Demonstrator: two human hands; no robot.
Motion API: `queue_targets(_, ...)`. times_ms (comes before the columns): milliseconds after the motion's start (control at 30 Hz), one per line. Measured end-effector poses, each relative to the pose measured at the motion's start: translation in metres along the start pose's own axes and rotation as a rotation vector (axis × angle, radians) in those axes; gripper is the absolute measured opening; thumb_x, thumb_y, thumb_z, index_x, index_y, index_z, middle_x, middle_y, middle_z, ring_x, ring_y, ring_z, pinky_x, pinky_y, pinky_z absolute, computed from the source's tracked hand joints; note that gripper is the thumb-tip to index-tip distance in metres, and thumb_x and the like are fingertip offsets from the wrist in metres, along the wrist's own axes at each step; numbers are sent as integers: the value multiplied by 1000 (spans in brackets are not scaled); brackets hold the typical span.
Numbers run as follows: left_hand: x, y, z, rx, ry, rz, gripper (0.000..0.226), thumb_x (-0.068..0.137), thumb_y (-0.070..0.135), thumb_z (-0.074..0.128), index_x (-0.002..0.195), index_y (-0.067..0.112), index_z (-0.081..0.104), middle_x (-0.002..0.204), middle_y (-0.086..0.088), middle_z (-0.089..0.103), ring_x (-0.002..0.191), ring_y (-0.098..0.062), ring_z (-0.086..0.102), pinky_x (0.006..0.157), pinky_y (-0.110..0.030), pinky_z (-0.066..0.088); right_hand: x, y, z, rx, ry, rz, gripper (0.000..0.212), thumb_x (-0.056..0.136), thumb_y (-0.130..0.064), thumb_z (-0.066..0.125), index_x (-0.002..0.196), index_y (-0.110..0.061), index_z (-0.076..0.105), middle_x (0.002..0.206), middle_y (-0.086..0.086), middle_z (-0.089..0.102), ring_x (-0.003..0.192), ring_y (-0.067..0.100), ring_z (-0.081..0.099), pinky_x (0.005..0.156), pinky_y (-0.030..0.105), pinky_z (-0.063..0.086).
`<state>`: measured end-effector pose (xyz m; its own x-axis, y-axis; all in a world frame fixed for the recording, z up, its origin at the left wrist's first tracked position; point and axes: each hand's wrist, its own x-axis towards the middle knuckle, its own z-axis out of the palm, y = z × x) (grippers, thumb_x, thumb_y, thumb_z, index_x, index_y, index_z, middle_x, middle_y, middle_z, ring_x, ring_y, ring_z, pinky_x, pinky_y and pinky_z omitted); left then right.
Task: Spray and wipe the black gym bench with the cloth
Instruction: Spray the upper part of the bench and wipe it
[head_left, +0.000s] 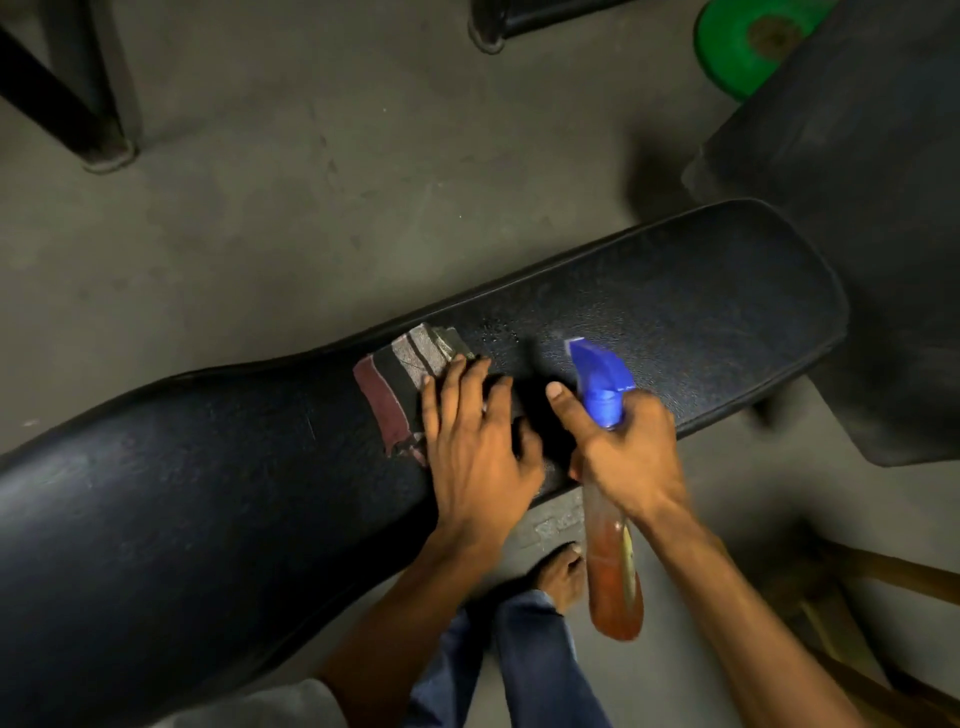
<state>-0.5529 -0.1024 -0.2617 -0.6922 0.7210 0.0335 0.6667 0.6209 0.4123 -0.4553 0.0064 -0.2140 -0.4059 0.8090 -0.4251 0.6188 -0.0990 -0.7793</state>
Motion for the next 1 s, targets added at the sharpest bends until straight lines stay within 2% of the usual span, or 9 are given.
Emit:
queue_targets(67,3,2,7,6,-44,71,59,84,31,68,140,11,64,160,-12,51,157,-32,38,130,-58,24,6,3,-4,42,42,18,63,92,-52,80,65,-2,53,51,20,60,41,25,64,51,37,53)
queue_targets(167,8,10,17,27,-106,164,61,92,35,58,147,9,58,166,-14,44,160,-31,32,132,-58,20,16,10,-15,106,51,40,58,89,-54,82,66,-6,56,47,8,55,42,28,63,54,44,57)
queue_targets(300,12,25,29,88,-158,209,72,95,45,54,156,6,47,171,-17,34,163,-31,25,132,-59,17,28,15,-34,90,116,34,72,79,-69,77,74,2,61,60,25,63,53,45,64,53,49,57)
queue_targets(400,12,31,34,106,-137,177,74,99,48,50,159,6,42,174,-15,29,165,-29,21,131,-60,18,31,22,-48,114,112,35,60,89,-56,82,68,-6,56,53,19,61,42,31,61,47,35,50)
queue_targets(500,10,31,38,14,-83,242,73,100,39,54,162,5,38,175,-13,27,165,-27,19,131,-61,19,25,33,-49,81,90,44,64,88,-58,82,71,-3,55,54,20,61,43,21,58,49,42,52)
queue_targets(700,17,42,55,25,-81,308,63,97,29,60,155,7,50,171,-10,37,163,-27,27,128,-64,23,36,50,-53,113,82,28,60,82,-66,78,77,-9,59,57,16,60,53,42,61,54,49,57)
queue_targets(833,24,56,59,-16,-59,289,69,100,30,60,162,9,40,174,-8,31,165,-23,22,130,-64,18,53,44,-70,146,134,34,60,90,-50,84,66,-3,54,51,19,58,42,22,56,50,43,52)
queue_targets(933,38,75,66,-41,-55,309,73,100,31,59,164,7,35,176,-9,28,165,-23,20,131,-64,17,65,41,-85,191,173,21,54,89,-51,84,58,-17,56,46,1,53,45,21,57,50,37,50)
queue_targets(1000,49,88,74,-30,-66,335,73,99,32,58,164,6,35,176,-10,28,165,-25,21,130,-65,18,74,42,-97,214,204,32,59,86,-58,83,58,-15,54,47,-1,52,46,24,54,51,41,52)
